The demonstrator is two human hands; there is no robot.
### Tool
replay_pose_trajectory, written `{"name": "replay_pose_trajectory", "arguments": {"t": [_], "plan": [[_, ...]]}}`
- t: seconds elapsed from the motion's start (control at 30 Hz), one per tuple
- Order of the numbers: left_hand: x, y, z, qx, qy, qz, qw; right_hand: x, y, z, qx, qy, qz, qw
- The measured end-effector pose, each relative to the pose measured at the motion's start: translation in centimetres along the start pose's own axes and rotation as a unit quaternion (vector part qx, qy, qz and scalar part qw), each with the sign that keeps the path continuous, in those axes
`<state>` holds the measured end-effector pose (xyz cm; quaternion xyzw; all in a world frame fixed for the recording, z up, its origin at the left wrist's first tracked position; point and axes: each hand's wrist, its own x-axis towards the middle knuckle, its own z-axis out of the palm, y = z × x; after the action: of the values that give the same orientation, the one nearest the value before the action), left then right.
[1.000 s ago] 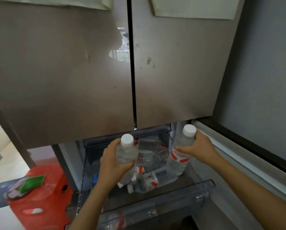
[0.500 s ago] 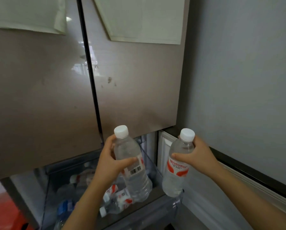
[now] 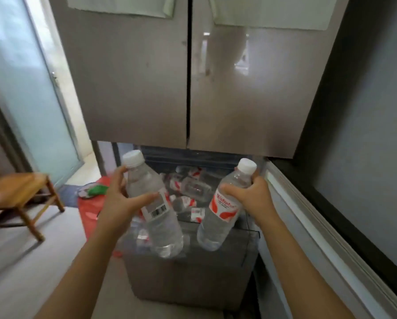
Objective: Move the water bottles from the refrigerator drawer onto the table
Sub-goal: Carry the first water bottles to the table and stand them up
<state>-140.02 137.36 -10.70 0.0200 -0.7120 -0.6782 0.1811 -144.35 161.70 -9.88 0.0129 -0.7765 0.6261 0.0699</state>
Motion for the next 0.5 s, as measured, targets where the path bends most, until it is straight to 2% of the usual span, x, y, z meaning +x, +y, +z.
{"name": "replay_pose_trajectory", "arguments": {"t": [0.1,0.27,0.43,0.5], "plan": [[-5.5,0.0,-4.6,0.03,0.103,-0.013,0.994,-0.9,0.0,3.0,-0.003,-0.094,-0.024,0.995],[-16.2,0.6,-11.7,0.086,0.318,-0.056,0.942,-5.3,-1.2,9.2,-0.014,-0.279,-0.045,0.959],[-23.9,1.7,-15.6,0.149,0.413,-0.088,0.894,-9.8,-2.5,13.2,-0.018,-0.393,-0.07,0.917],[-27.4,2.2,-16.6,0.161,0.449,-0.089,0.874,-11.9,-2.8,14.7,-0.04,-0.445,-0.097,0.889]]}}
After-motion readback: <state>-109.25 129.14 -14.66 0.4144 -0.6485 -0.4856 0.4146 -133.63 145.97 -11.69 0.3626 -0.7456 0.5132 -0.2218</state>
